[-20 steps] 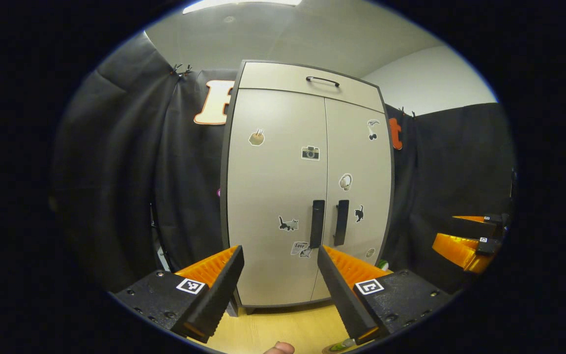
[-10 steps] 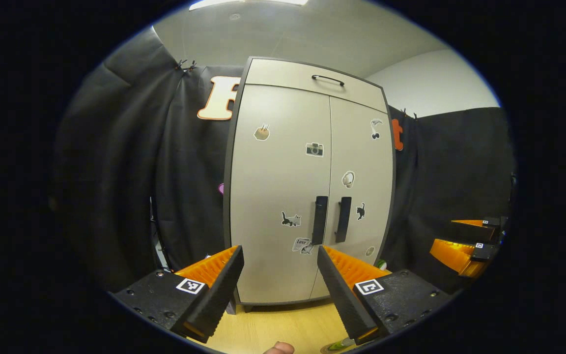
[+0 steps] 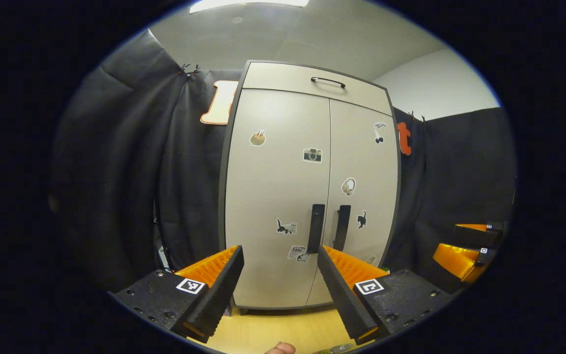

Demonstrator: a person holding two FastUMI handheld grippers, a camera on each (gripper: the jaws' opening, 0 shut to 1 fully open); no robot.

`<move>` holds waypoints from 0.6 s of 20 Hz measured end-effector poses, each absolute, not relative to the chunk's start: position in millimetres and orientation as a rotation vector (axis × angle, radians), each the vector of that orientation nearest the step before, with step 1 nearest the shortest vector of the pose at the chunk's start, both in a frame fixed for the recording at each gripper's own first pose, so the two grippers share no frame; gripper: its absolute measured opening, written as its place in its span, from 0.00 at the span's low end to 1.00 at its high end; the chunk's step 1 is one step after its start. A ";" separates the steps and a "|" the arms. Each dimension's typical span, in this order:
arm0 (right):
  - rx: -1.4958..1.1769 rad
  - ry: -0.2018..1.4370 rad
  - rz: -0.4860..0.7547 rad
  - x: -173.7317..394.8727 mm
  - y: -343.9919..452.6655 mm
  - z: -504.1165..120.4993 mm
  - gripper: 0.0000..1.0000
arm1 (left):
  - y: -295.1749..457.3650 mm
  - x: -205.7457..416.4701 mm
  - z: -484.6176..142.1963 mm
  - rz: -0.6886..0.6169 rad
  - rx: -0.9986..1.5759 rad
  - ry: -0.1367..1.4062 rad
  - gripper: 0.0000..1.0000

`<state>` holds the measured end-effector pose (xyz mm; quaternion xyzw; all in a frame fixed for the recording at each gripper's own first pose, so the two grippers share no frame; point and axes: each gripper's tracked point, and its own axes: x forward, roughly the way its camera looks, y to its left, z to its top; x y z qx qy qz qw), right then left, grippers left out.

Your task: Grasp the bottle in the cabinet with the left hand and place it on the coaster, then close the right door with the right hand and the left door with the left hand.

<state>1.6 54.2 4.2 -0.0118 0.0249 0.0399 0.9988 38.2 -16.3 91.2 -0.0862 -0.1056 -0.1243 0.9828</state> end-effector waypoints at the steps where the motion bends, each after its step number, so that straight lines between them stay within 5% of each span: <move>1: -0.025 0.048 0.082 2.7 50.2 3.8 0.97 | -22.3 37.4 94.2 -0.258 -0.182 -0.218 0.95; 12: -0.025 0.035 0.096 -0.5 20.7 -2.8 0.97 | -60.1 41.3 79.0 -0.217 -0.111 -0.175 0.95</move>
